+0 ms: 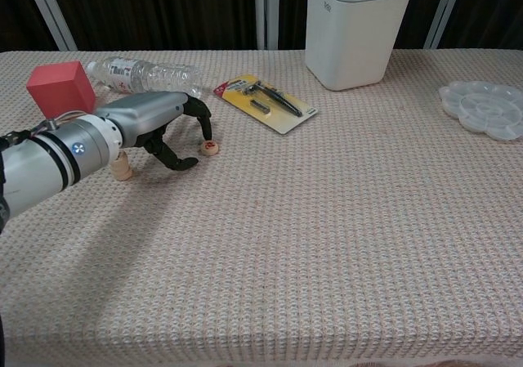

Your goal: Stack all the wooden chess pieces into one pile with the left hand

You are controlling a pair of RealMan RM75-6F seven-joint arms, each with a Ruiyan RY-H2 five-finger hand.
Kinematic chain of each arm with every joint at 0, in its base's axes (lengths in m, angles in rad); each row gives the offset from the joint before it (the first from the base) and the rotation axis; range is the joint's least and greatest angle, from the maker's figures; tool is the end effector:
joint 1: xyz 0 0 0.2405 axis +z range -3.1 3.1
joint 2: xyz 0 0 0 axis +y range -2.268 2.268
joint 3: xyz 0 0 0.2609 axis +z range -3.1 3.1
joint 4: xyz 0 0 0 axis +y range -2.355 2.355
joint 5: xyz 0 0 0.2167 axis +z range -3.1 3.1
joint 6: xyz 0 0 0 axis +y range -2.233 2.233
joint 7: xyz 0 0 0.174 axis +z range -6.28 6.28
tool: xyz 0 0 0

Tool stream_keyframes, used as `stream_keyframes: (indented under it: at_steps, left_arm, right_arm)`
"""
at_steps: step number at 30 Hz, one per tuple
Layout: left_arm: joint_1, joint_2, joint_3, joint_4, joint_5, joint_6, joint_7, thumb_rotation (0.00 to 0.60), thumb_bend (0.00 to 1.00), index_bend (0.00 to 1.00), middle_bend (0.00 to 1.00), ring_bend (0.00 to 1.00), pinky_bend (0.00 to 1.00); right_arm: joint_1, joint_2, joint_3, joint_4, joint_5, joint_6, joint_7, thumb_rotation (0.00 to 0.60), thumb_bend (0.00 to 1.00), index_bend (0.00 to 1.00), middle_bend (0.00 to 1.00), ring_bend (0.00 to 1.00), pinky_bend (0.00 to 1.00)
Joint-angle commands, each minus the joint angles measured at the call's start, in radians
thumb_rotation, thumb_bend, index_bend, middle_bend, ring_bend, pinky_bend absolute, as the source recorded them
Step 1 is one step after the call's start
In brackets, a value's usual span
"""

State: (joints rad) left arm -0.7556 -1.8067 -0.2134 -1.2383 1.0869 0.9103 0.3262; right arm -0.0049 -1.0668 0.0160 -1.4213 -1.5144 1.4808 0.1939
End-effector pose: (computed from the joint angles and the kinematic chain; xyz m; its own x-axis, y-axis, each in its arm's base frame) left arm -0.1363 0.3746 -0.1049 0.3836 0.3251 0.8644 0.9018 -0.3336 -0.2747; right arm -0.3770 -0.1748 0.1904 0.4377 -0.0634 0.8969 -0.8939 0.0763 0.4416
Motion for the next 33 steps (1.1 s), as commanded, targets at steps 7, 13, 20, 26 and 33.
stream_keyframes:
  at_steps: [7, 13, 20, 26, 33]
  left_arm:
    - [-0.008, -0.014, 0.005, 0.017, 0.011, -0.001, -0.02, 0.6, 0.33, 0.4, 0.14, 0.0, 0.0]
    - [-0.016, -0.026, 0.005, 0.033, 0.018, -0.007, -0.033, 0.6, 0.33, 0.41, 0.14, 0.0, 0.0]
    - [-0.018, -0.033, 0.004, 0.045, 0.022, -0.002, -0.045, 0.6, 0.33, 0.45, 0.15, 0.0, 0.0]
    - [-0.016, -0.037, 0.005, 0.052, 0.033, 0.006, -0.059, 0.6, 0.34, 0.49, 0.17, 0.0, 0.0]
    - [-0.007, 0.0, 0.003, -0.011, 0.054, 0.041, -0.053, 0.6, 0.34, 0.5, 0.17, 0.0, 0.0]
  right_arm:
    - [0.0, 0.0, 0.001, 0.005, 0.004, -0.002, 0.005, 0.6, 0.09, 0.0, 0.0, 0.0, 0.0]
    - [-0.002, 0.0, 0.003, 0.007, 0.006, -0.001, 0.007, 0.6, 0.09, 0.0, 0.0, 0.0, 0.0]
    - [-0.002, 0.001, 0.004, 0.009, 0.007, 0.0, 0.011, 0.6, 0.09, 0.0, 0.0, 0.0, 0.0]
    - [-0.004, 0.0, 0.003, 0.013, 0.008, -0.001, 0.014, 0.6, 0.09, 0.0, 0.0, 0.0, 0.0]
    - [-0.003, 0.002, 0.005, 0.012, 0.009, -0.001, 0.013, 0.6, 0.09, 0.0, 0.0, 0.0, 0.0]
